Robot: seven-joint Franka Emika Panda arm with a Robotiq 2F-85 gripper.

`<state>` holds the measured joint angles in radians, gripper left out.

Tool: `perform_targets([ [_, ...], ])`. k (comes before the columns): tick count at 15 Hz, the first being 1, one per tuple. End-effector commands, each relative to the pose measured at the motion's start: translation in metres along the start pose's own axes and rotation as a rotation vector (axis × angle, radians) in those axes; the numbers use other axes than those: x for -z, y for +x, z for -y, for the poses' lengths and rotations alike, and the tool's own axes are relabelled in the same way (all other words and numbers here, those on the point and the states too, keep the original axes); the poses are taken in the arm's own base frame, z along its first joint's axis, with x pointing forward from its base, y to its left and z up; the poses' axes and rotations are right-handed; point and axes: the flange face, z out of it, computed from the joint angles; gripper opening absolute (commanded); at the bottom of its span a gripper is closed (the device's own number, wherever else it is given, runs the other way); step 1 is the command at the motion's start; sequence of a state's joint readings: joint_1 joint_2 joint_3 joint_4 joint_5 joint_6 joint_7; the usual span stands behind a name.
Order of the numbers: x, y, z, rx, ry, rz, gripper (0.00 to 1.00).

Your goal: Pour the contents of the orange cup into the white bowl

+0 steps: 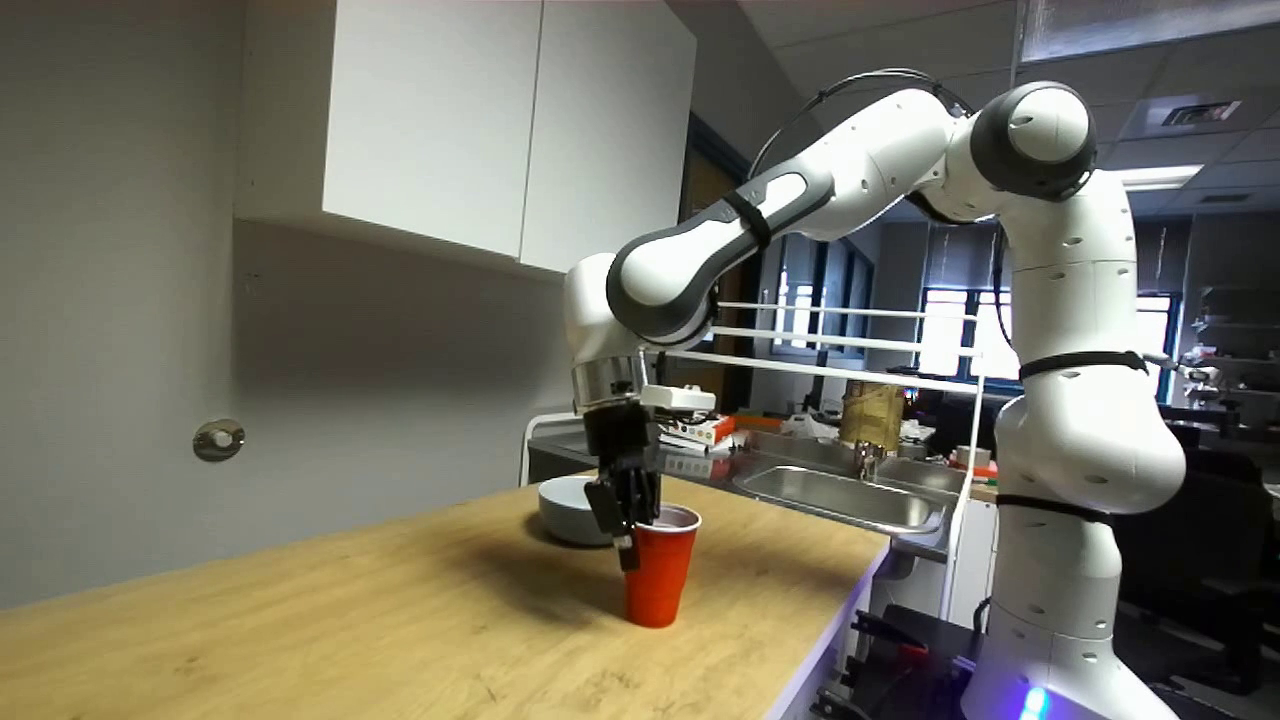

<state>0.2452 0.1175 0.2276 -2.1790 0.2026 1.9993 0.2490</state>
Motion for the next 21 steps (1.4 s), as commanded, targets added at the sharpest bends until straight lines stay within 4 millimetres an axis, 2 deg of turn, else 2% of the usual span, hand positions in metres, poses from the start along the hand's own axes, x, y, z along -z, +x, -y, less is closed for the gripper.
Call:
perform_targets([
  [1, 0.021, -0.003, 0.007, -0.021, -0.014, -0.016, 0.05],
  [2, 0.013, 0.004, 0.005, -0.015, -0.011, -0.020, 0.02],
  [3, 0.015, 0.005, 0.005, -0.018, -0.011, -0.026, 0.00],
  [7, 0.031, 0.009, 0.002, 0.003, -0.018, -0.029, 0.02],
  [16, 0.106, 0.035, 0.013, 0.078, -0.048, -0.125, 0.02],
  [19, 0.127, 0.050, 0.008, 0.123, -0.038, -0.145, 0.02],
  [21, 0.142, 0.063, -0.003, 0.162, -0.011, -0.157, 0.02],
])
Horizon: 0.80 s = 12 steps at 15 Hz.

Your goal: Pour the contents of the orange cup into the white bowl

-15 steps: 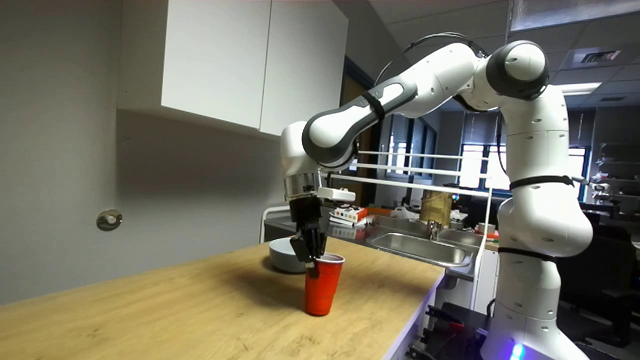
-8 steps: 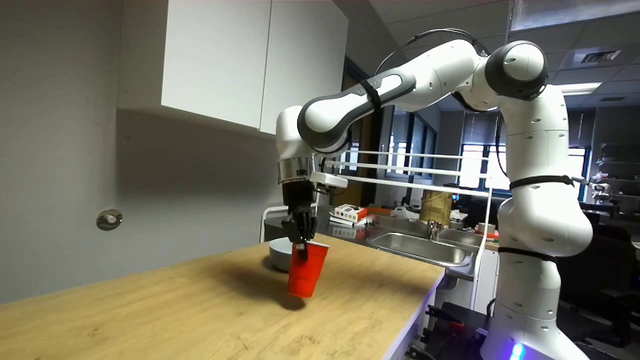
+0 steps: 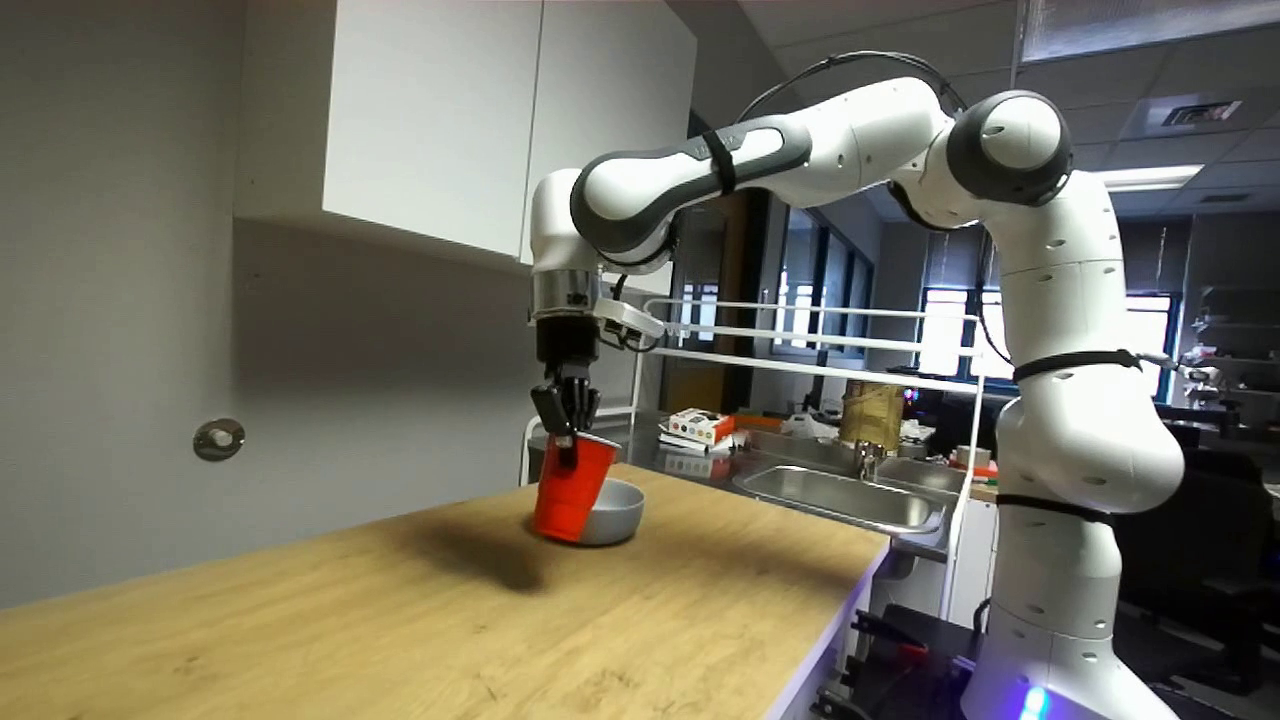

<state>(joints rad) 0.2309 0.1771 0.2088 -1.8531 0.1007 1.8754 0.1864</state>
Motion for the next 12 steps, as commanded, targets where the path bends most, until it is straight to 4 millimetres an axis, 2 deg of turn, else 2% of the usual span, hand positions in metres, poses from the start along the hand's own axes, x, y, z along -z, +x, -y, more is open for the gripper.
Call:
perform_targets([
  [1, 0.024, 0.030, -0.023, 0.074, 0.033, -0.011, 0.02],
  [7, 0.040, 0.060, -0.096, 0.156, 0.177, -0.065, 0.02],
  [12, 0.039, 0.060, -0.156, 0.216, 0.407, -0.110, 0.02],
])
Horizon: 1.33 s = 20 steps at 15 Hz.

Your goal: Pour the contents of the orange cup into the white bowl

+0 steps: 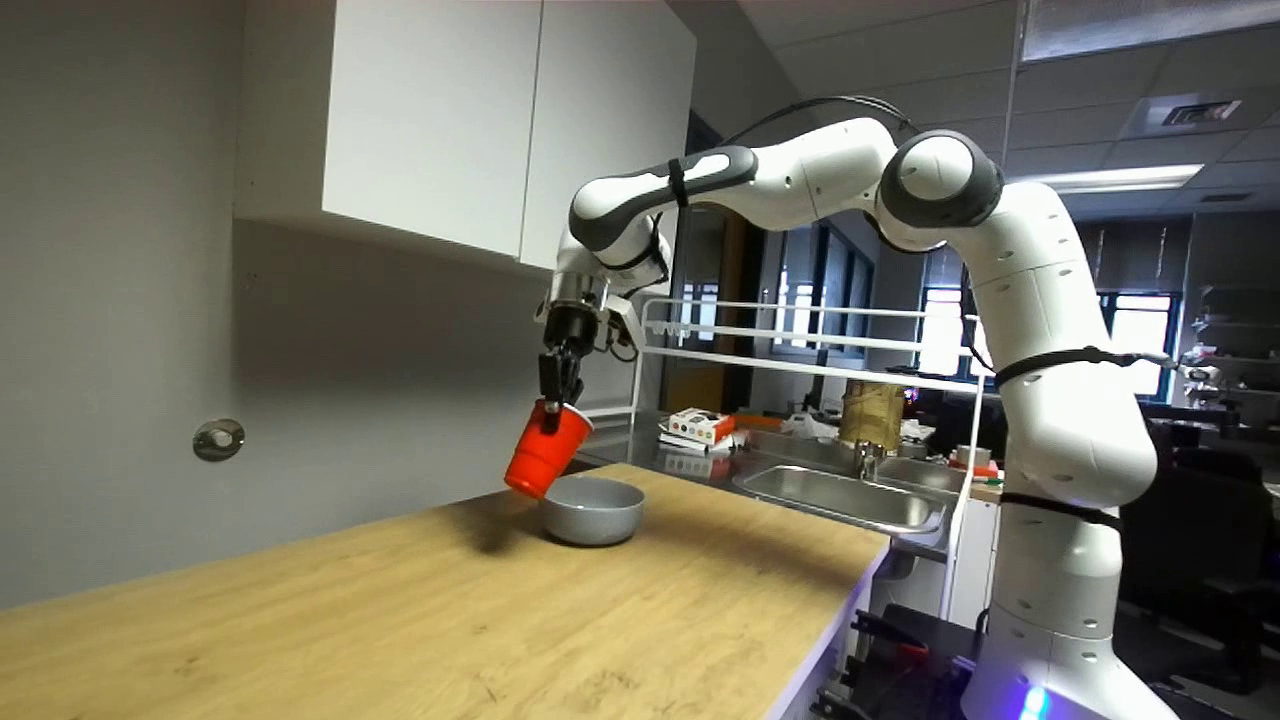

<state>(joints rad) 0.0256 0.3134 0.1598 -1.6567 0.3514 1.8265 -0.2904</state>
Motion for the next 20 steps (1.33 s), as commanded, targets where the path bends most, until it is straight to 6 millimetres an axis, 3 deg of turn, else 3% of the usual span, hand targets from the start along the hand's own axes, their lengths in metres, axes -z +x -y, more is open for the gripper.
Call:
perform_targets([
  [1, 0.017, -0.007, -0.032, 0.055, 0.169, -0.040, 0.02],
  [6, 0.022, -0.031, -0.087, 0.102, 0.410, -0.083, 0.02],
  [11, 0.013, -0.052, -0.130, 0.173, 0.638, -0.103, 0.02],
  [14, 0.002, -0.057, -0.137, 0.240, 0.767, -0.090, 0.01],
  [20, -0.021, -0.052, -0.128, 0.295, 0.942, -0.012, 0.01],
])
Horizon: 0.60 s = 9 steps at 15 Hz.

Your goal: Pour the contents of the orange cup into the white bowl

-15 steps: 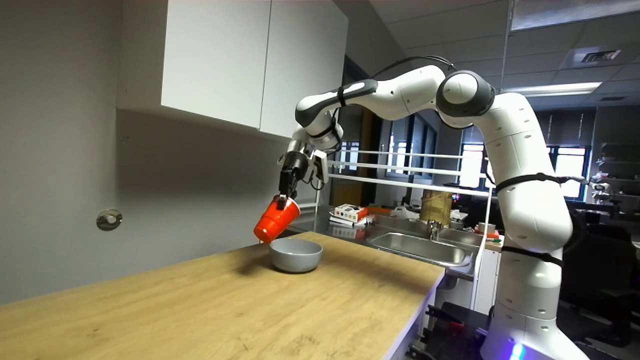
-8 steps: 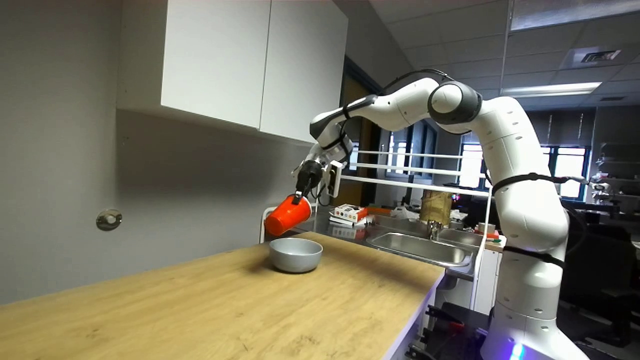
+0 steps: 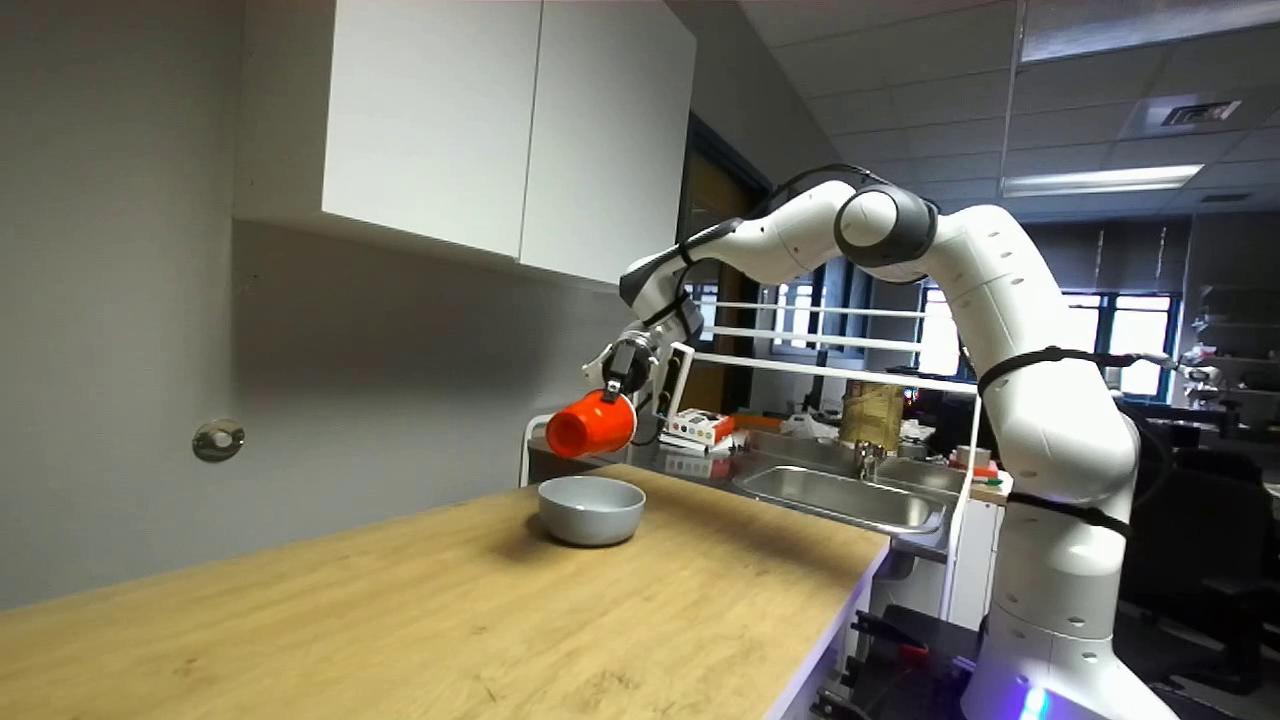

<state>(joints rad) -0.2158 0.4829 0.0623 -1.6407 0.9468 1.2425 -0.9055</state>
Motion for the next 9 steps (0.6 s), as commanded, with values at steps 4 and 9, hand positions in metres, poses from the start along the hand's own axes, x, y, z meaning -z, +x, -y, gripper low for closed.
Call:
perform_targets([
  [4, -0.003, 0.010, -0.009, 0.032, 0.135, 0.038, 0.01],
  [9, 0.009, 0.019, -0.027, 0.011, 0.143, 0.041, 0.01],
])
